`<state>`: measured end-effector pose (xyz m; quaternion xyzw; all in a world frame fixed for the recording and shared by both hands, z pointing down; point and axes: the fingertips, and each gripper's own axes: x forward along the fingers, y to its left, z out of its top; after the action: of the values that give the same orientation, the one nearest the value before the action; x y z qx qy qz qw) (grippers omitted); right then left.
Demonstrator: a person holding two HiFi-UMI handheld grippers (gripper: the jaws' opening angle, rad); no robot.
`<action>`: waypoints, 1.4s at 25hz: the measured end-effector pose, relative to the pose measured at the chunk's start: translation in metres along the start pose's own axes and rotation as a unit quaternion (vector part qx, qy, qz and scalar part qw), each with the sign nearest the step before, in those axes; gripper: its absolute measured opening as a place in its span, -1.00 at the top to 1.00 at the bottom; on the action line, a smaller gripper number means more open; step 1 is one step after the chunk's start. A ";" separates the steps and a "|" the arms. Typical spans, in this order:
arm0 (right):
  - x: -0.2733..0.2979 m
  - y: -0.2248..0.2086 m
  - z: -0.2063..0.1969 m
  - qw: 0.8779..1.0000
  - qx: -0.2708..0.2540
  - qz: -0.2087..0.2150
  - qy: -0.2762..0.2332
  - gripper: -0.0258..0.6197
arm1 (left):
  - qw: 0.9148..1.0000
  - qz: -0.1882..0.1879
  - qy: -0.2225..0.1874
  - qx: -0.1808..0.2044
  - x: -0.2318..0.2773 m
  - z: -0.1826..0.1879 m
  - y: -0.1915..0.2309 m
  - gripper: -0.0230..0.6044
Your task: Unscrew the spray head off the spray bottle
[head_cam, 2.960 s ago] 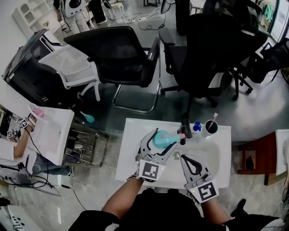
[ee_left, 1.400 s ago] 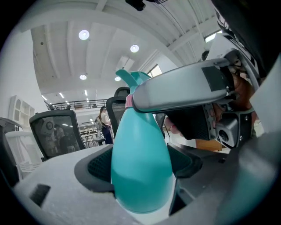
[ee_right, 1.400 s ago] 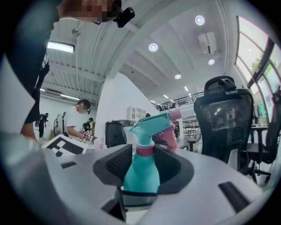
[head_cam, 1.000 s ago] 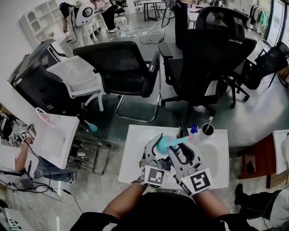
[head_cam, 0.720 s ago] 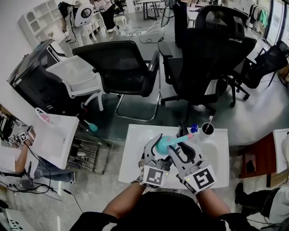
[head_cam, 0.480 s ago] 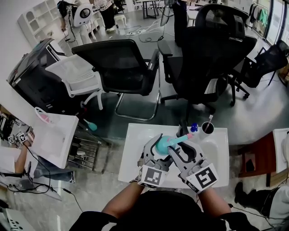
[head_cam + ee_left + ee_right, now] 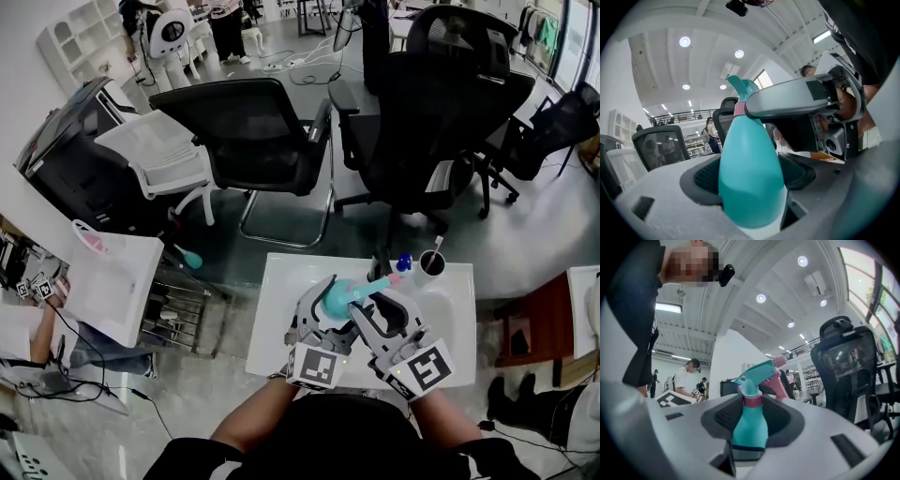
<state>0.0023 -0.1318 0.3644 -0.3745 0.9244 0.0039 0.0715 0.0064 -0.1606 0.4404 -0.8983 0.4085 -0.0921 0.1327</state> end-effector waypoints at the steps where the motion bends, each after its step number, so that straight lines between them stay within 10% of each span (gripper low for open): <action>1: 0.001 0.000 0.001 1.000 0.003 -0.013 -0.006 0.49 | 1.000 0.007 0.001 0.006 0.000 0.000 -0.001 -0.30; 12: 0.002 -0.001 0.008 0.999 0.009 -0.045 -0.019 0.38 | 0.999 0.033 -0.001 0.025 -0.001 0.014 -0.003 -0.30; 35: -0.016 0.018 0.016 0.994 0.000 0.105 0.005 0.50 | 0.992 -0.105 -0.075 -0.015 -0.015 0.038 -0.027 -0.29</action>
<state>0.0032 -0.1069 0.3499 -0.2754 0.9590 0.0099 0.0662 0.0264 -0.1261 0.4125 -0.9425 0.3021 -0.0316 0.1394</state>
